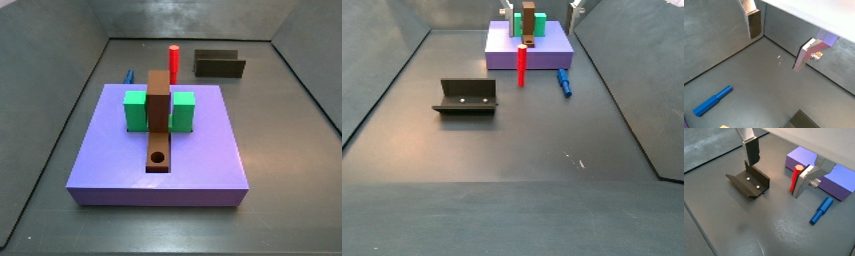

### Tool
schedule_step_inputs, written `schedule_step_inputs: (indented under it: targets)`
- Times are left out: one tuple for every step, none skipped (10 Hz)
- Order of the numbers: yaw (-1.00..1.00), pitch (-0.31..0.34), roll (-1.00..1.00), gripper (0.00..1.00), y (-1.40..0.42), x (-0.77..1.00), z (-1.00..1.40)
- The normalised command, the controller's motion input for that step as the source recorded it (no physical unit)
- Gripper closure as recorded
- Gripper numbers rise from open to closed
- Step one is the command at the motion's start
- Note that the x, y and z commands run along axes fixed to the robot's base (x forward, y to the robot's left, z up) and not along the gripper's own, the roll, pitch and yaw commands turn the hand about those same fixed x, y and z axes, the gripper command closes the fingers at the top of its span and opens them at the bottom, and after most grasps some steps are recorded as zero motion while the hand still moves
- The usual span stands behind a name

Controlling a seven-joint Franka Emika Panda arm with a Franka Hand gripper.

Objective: Pick up the blue object. Move up. Place the blue object on the fixture. Regrasp the blue object. Move to above the board. Insert the blue object.
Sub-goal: Pick up the blue object.

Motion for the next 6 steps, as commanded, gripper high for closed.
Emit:
schedule_step_inputs:
  targets:
    - [0.00,0.000,0.00,0.00,0.00,0.00,0.03]
    - [0.00,0.000,0.00,0.00,-0.03,0.00,0.00]
    - [0.00,0.006,0.00,0.00,-0.01,0.01,0.00]
    - [0.00,0.000,-0.02,0.00,-0.01,0.00,-0.02]
    - [0.00,0.000,-0.06,0.00,-0.01,0.00,-0.05]
    - [0.00,0.000,-0.07,0.00,0.00,0.00,-0.07]
